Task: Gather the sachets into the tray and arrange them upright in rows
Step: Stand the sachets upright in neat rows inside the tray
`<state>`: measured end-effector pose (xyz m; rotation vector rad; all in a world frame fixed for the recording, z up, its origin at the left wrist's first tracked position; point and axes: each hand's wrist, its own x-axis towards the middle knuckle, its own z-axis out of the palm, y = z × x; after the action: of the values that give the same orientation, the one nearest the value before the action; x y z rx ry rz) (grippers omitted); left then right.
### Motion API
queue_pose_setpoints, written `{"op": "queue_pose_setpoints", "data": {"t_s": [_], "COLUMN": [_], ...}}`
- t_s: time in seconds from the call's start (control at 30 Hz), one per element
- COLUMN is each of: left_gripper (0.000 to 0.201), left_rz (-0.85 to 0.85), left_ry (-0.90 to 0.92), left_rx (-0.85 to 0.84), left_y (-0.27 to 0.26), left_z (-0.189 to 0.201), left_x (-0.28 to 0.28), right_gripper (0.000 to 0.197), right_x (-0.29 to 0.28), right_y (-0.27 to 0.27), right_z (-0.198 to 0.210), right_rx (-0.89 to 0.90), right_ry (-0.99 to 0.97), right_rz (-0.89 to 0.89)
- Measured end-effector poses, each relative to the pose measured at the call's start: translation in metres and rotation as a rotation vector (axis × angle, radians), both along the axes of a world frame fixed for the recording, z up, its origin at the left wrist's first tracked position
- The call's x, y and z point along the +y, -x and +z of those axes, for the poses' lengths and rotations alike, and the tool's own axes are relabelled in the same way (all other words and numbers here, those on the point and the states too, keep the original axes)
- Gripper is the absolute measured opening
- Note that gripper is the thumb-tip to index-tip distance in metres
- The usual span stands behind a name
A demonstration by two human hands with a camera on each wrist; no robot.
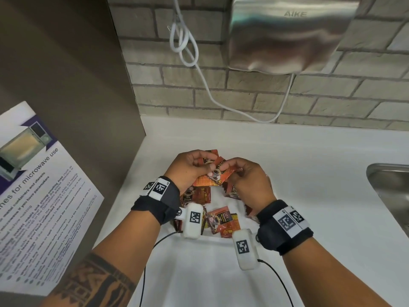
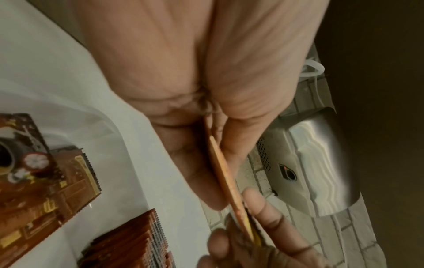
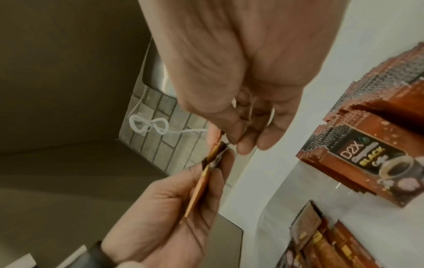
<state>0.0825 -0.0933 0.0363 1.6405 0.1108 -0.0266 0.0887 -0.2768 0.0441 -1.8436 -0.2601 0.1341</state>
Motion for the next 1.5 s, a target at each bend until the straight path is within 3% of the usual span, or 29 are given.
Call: {"op": "queue_pose_setpoints", "data": {"t_s": [0.17, 0.3, 0.43, 0.5, 0.63, 0.83, 1.0, 1.17, 1.3, 1.4, 1.43, 1.5], "left_gripper": [0.024, 0.027, 0.027, 0.038, 0.050, 0.044, 0.052, 0.063, 0.047, 0.034, 0.030, 0.022], "left_rz": [0.052, 0.041, -0.007, -0.014, -0.025, -0.150, -0.210, -0.193, -0.059, 0.101, 0.107, 0.064], "left_ry": [-0.090, -0.088, -0.088, -0.088, -0.062, -0.051, -0.190, -0.259, -0.184, -0.150, -0.124, -0.074], "left_rx": [-0.058, -0.099, -0.123, -0.092, -0.049, -0.046, -0.111, -0.079, -0.035, -0.107, -0.152, -0.214], "left_y": [0.000, 0.000, 0.001, 0.001, 0.002, 0.003, 0.000, -0.001, -0.004, -0.005, -0.005, -0.002], "left_z": [-0.001, -0.003, -0.003, -0.005, -0.007, -0.007, -0.011, -0.012, -0.011, -0.007, -0.005, -0.001], "left_x": [-0.001, -0.003, -0.003, -0.001, 0.000, -0.003, -0.006, -0.003, 0.006, 0.009, 0.007, 0.001], "right_gripper": [0.022, 0.042, 0.013, 0.017, 0.023, 0.022, 0.034, 0.031, 0.040, 0.033, 0.024, 0.029], "right_x": [0.003, 0.004, 0.005, 0.001, -0.005, -0.002, 0.007, 0.004, -0.006, -0.007, -0.005, 0.001], "right_y": [-0.007, -0.011, -0.017, -0.021, -0.024, -0.022, -0.016, -0.021, -0.030, -0.027, -0.024, -0.020], "right_z": [0.002, -0.003, -0.001, 0.004, 0.007, 0.002, 0.000, -0.007, -0.005, -0.005, -0.005, -0.004], "right_rx": [0.254, 0.250, 0.284, 0.270, 0.258, 0.332, 0.476, 0.440, 0.424, 0.455, 0.471, 0.531], "right_ry": [-0.233, -0.186, -0.432, -0.480, -0.483, -0.451, -0.466, -0.401, -0.411, -0.359, -0.316, -0.294], "right_rz": [-0.023, -0.102, -0.195, -0.217, -0.190, -0.113, 0.003, -0.001, -0.101, -0.028, 0.010, 0.066]}}
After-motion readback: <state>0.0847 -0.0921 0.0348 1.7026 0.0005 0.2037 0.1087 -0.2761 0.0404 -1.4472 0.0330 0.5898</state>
